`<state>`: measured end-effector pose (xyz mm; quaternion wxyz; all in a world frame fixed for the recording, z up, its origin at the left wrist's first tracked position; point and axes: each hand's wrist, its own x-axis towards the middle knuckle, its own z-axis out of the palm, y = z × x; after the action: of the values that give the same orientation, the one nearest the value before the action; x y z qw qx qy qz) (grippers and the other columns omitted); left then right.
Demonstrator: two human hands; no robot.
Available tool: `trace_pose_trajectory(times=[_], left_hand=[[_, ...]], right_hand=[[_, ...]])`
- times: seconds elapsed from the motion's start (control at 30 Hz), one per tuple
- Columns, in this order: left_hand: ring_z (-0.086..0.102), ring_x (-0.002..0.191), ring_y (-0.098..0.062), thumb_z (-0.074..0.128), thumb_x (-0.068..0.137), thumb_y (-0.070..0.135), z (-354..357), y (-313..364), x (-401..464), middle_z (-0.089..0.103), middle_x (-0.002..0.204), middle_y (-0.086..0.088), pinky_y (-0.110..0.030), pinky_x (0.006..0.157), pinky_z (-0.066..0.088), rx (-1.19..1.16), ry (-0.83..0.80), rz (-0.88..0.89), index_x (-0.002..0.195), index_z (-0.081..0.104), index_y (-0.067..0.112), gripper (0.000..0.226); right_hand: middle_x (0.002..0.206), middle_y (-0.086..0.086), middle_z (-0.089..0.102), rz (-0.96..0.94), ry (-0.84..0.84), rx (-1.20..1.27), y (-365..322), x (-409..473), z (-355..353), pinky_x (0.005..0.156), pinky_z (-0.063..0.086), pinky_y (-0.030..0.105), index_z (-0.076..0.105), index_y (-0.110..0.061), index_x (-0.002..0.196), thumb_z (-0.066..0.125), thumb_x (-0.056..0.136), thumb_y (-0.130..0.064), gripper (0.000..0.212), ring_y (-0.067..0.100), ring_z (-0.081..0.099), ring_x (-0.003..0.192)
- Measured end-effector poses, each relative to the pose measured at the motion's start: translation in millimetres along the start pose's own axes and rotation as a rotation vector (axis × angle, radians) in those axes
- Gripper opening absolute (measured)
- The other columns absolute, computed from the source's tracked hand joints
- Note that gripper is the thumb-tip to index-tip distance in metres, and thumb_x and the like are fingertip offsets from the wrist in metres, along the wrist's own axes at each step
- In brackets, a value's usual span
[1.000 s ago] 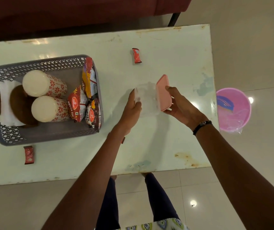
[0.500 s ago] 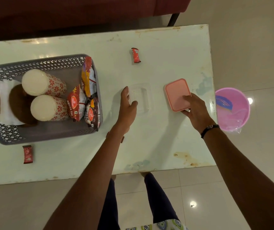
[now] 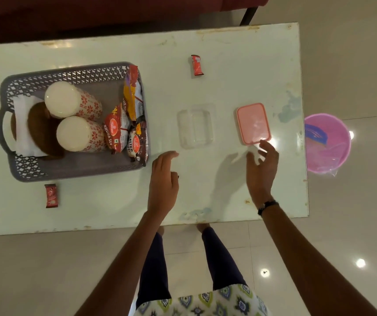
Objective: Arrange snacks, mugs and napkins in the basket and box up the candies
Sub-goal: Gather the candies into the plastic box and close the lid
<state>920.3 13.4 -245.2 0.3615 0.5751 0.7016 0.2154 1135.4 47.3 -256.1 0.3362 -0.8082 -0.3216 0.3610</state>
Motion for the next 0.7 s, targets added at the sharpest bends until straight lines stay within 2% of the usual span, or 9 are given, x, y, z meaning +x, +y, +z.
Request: trace_pose_trajectory(times=[0.07, 0.2, 0.3, 0.4, 0.5, 0.6, 0.7], left_hand=[[0.041, 0.128, -0.017, 0.049, 0.087, -0.002, -2.6, -12.0, -10.8, 0.051, 0.132, -0.005, -0.031, 0.105, 0.043, 0.071, -0.02, -0.024, 0.128, 0.047, 0.013, 0.044], [0.038, 0.129, -0.022, 0.056, 0.089, 0.01, -7.6, -28.0, -15.0, 0.048, 0.135, -0.006, -0.034, 0.105, 0.042, 0.253, -0.131, -0.028, 0.131, 0.046, 0.012, 0.044], [0.048, 0.115, -0.026, 0.05, 0.093, 0.012, -11.6, -30.9, -6.6, 0.057, 0.122, -0.009, -0.035, 0.096, 0.046, 0.374, -0.136, 0.039, 0.118, 0.057, 0.009, 0.027], [0.056, 0.103, -0.023, 0.045, 0.096, 0.014, -14.5, -26.2, 2.8, 0.066, 0.11, -0.01, -0.029, 0.089, 0.045, 0.275, -0.103, 0.03, 0.112, 0.063, 0.007, 0.025], [0.061, 0.1, -0.019, 0.042, 0.097, 0.016, -14.4, -9.1, 8.9, 0.068, 0.107, -0.009, -0.025, 0.087, 0.048, 0.1, -0.044, 0.02, 0.112, 0.061, 0.006, 0.027], [0.062, 0.093, -0.017, 0.039, 0.099, 0.015, -16.6, 16.0, 21.2, 0.067, 0.099, -0.01, -0.019, 0.082, 0.046, -0.081, 0.058, 0.015, 0.105, 0.059, 0.003, 0.024], [0.059, 0.089, -0.013, 0.036, 0.1, 0.014, -20.6, 36.0, 47.5, 0.064, 0.096, -0.004, -0.021, 0.078, 0.045, -0.161, 0.159, -0.02, 0.104, 0.057, 0.001, 0.025]], right_hand=[[0.13, 0.005, 0.049, -0.076, -0.095, -0.027, 3.6, -26.8, 6.8, 0.089, 0.042, 0.015, 0.047, -0.012, 0.129, 0.057, 0.089, -0.005, 0.042, 0.011, 0.05, 0.108], [0.125, 0.002, 0.051, -0.168, -0.265, -0.078, 6.3, -68.6, 21.6, 0.087, 0.046, 0.015, 0.049, -0.012, 0.127, 0.054, 0.089, -0.003, 0.039, 0.009, 0.052, 0.106], [0.124, 0.002, 0.052, -0.198, -0.345, -0.088, 1.6, -81.6, 30.5, 0.086, 0.049, 0.017, 0.05, -0.013, 0.125, 0.053, 0.09, -0.003, 0.037, 0.01, 0.054, 0.105], [0.122, -0.001, 0.054, -0.268, -0.375, -0.103, -11.2, -80.2, 35.4, 0.085, 0.052, 0.021, 0.052, -0.014, 0.123, 0.052, 0.091, -0.003, 0.034, 0.008, 0.055, 0.103], [0.119, 0.002, 0.056, -0.402, -0.357, -0.109, -33.0, -65.7, 38.2, 0.083, 0.051, 0.018, 0.053, -0.014, 0.121, 0.05, 0.091, -0.003, 0.032, 0.009, 0.057, 0.101], [0.117, 0.005, 0.058, -0.502, -0.32, -0.106, -62.6, -39.1, 46.5, 0.083, 0.051, 0.022, 0.055, -0.011, 0.119, 0.049, 0.089, 0.0, 0.032, 0.013, 0.058, 0.1], [0.116, 0.008, 0.059, -0.567, -0.259, -0.114, -92.3, -4.0, 64.0, 0.083, 0.051, 0.026, 0.056, -0.006, 0.117, 0.048, 0.086, 0.003, 0.033, 0.017, 0.058, 0.1]])
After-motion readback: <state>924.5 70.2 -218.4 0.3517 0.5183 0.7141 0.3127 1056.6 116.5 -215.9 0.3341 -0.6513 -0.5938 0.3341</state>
